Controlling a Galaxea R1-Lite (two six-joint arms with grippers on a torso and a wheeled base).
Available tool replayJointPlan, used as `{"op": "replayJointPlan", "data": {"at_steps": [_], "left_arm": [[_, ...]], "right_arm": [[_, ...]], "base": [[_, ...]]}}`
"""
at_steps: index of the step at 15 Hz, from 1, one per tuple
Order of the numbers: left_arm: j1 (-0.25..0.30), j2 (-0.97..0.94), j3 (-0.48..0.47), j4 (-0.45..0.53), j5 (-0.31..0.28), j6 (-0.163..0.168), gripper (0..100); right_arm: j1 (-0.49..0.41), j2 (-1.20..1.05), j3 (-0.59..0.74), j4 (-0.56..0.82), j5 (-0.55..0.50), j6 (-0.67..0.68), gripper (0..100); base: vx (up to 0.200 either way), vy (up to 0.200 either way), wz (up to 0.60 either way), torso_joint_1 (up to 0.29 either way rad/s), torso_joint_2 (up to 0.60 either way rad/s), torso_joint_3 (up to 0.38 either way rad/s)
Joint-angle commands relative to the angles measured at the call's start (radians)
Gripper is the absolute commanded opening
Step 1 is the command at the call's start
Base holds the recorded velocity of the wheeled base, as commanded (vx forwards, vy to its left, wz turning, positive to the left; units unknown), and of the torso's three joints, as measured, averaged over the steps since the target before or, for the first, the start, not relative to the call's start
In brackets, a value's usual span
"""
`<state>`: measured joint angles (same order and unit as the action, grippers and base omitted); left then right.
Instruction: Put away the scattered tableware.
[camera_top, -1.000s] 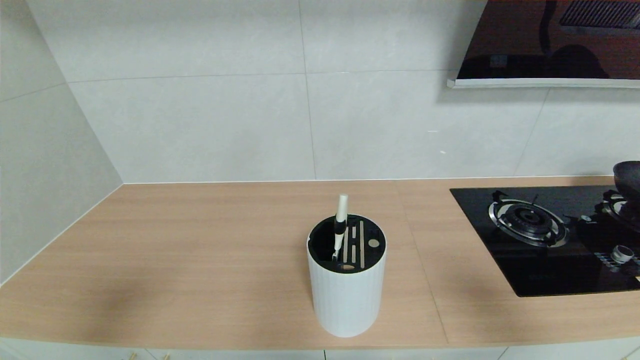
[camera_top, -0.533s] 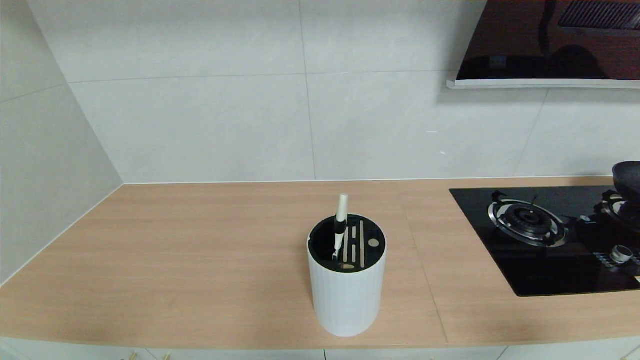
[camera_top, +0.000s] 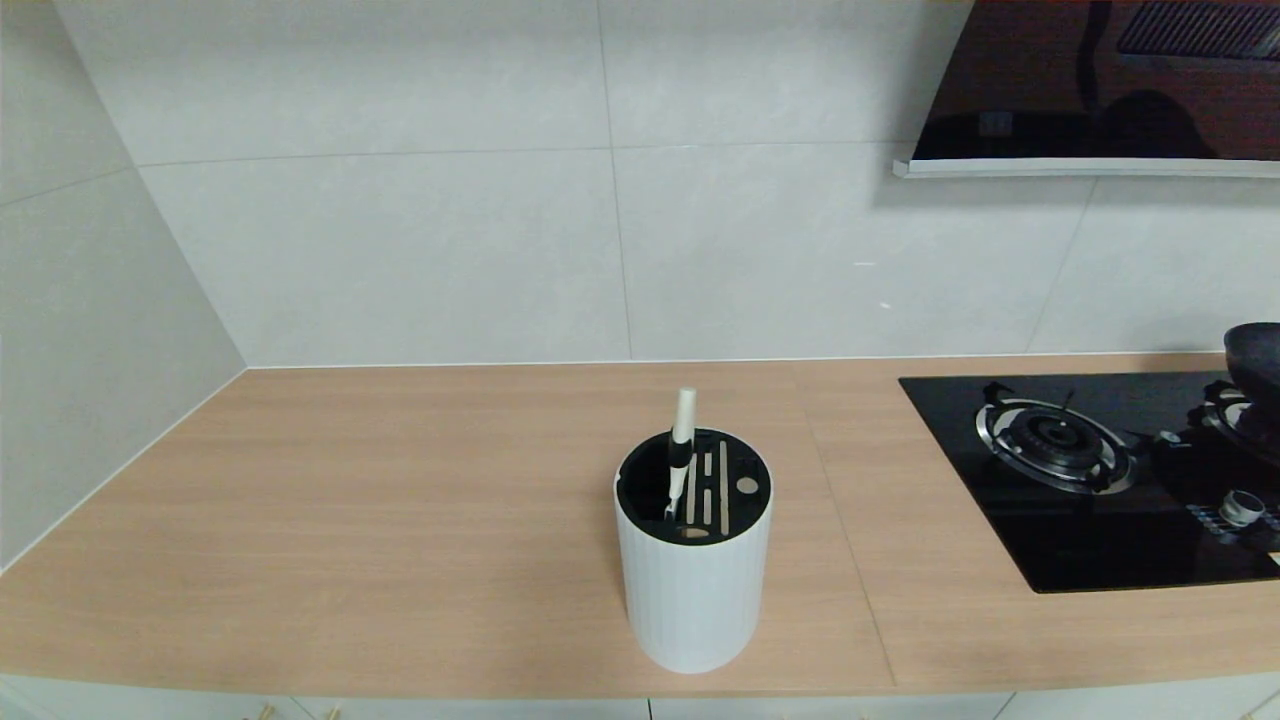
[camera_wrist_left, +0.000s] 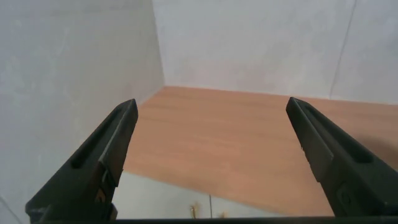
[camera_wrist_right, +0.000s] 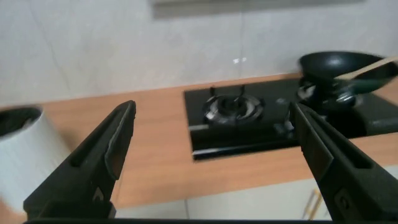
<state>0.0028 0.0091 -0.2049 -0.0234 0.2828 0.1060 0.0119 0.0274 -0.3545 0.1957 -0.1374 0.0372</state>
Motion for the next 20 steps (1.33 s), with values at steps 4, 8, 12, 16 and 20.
{"op": "replayJointPlan", "data": {"at_steps": [4, 8, 12, 16, 20], "left_arm": [[0.002, -0.009, 0.119, -0.024, -0.162, 0.0, 100], [0.002, -0.009, 0.205, -0.026, -0.214, -0.006, 100], [0.002, -0.009, 0.205, 0.025, -0.292, -0.028, 100], [0.002, -0.009, 0.205, 0.023, -0.29, -0.083, 100], [0.002, -0.009, 0.205, 0.023, -0.29, -0.104, 100]], "right_arm": [[-0.01, -0.027, 0.246, -0.131, 0.128, 0.01, 100], [-0.01, -0.027, 0.338, -0.197, 0.211, -0.023, 100], [-0.01, -0.026, 0.338, -0.197, 0.214, -0.025, 100], [-0.01, -0.026, 0.336, -0.194, 0.211, 0.024, 100], [-0.01, -0.026, 0.338, -0.197, 0.237, -0.011, 100]], "base": [[0.0, 0.0, 0.0, 0.0, 0.0, 0.0], [0.0, 0.0, 0.0, 0.0, 0.0, 0.0], [0.0, 0.0, 0.0, 0.0, 0.0, 0.0], [0.0, 0.0, 0.0, 0.0, 0.0, 0.0], [0.0, 0.0, 0.0, 0.0, 0.0, 0.0]]}}
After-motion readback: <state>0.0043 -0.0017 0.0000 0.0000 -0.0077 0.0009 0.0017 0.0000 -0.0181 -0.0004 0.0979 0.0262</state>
